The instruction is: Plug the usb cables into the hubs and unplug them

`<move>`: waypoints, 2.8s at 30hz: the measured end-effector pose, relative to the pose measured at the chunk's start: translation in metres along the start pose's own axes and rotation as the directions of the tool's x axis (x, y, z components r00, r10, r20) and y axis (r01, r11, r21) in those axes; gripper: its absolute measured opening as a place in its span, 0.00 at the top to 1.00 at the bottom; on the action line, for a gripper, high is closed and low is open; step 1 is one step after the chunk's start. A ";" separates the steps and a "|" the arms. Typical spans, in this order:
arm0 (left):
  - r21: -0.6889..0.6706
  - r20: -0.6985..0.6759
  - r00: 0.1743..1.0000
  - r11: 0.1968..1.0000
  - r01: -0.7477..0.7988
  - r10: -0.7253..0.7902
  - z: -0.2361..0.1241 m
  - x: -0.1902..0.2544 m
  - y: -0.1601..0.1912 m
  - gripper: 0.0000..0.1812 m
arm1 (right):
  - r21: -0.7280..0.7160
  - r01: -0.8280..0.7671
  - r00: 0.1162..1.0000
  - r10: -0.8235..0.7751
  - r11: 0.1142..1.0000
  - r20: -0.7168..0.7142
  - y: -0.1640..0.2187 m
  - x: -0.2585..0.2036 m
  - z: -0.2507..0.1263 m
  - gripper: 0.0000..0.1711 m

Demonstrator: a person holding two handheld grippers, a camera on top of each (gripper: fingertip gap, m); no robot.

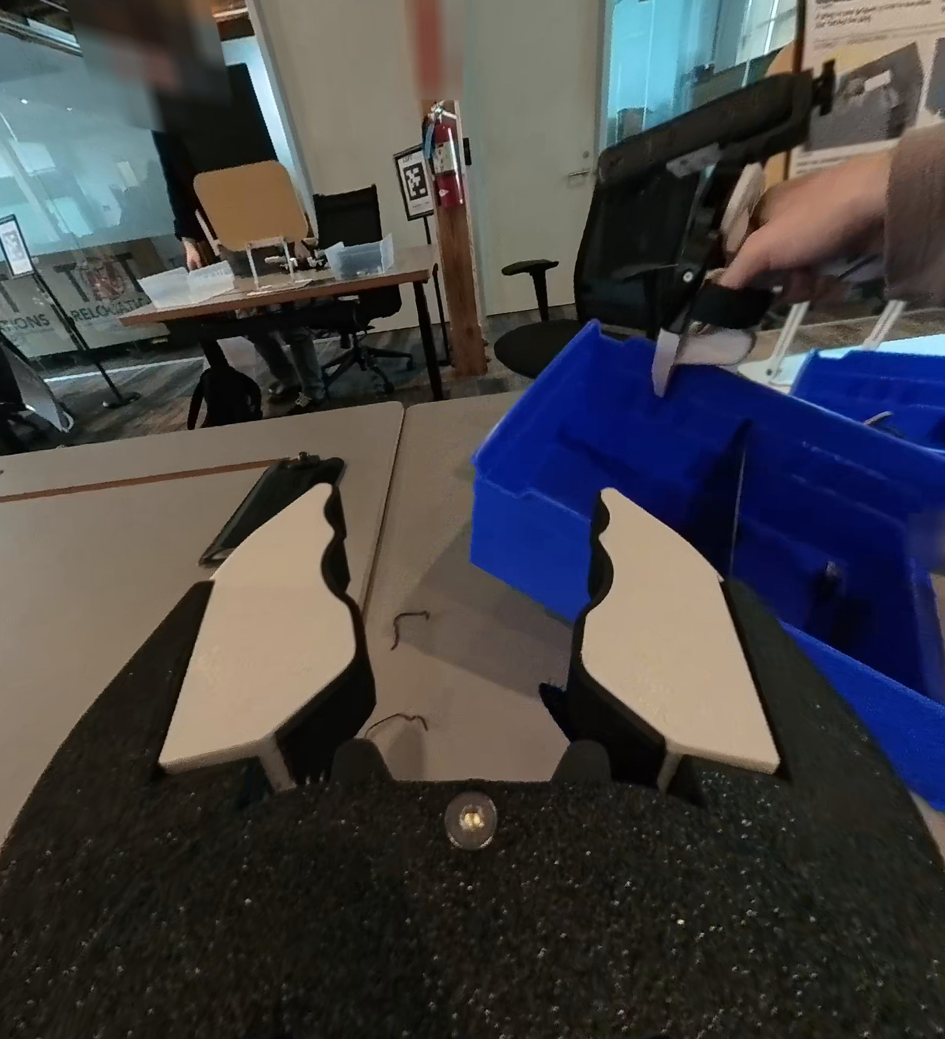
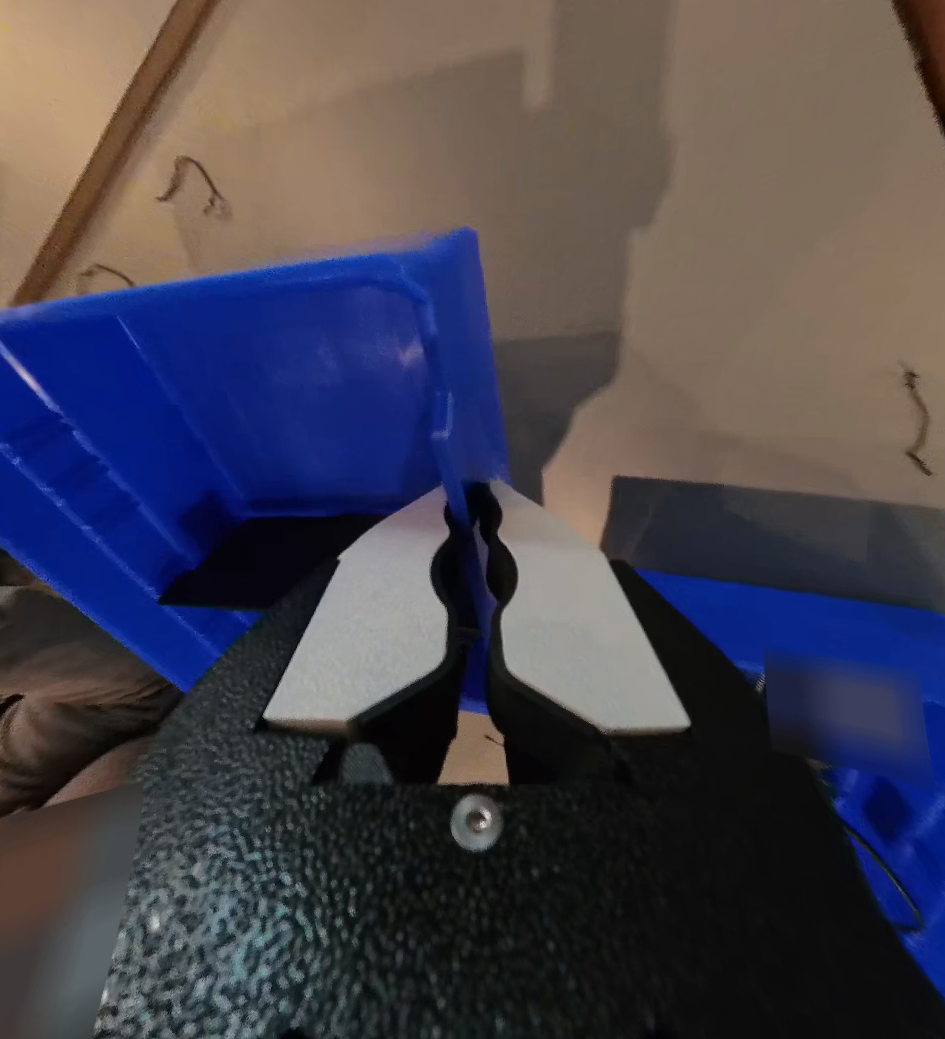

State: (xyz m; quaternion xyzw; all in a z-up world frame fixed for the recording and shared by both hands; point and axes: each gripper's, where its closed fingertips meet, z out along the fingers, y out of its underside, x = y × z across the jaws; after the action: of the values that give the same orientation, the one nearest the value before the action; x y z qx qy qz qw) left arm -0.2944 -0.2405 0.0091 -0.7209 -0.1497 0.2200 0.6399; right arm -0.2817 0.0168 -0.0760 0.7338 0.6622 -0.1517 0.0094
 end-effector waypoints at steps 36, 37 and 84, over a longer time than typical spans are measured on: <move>-0.038 -0.323 0.937 0.988 -0.152 0.132 0.060 0.140 -0.004 0.51 | 0.348 -0.486 0.779 0.578 0.801 -0.242 0.462 0.209 -0.350 0.98; -0.032 -0.333 0.933 0.987 -0.156 0.137 0.062 0.145 -0.004 0.51 | 0.323 -0.540 0.751 0.618 0.777 -0.231 0.488 0.223 -0.337 0.98; 0.009 -0.304 0.952 1.000 -0.017 0.018 0.058 0.106 -0.001 0.42 | 0.269 -0.273 0.954 0.225 0.924 0.196 0.286 0.246 -0.042 0.65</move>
State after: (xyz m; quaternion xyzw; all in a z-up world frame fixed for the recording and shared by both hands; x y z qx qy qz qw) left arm -0.2333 -0.1381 -0.0084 -0.7456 -0.0424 0.1125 0.6555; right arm 0.0245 0.2289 -0.1467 0.7906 0.5305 -0.3047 -0.0264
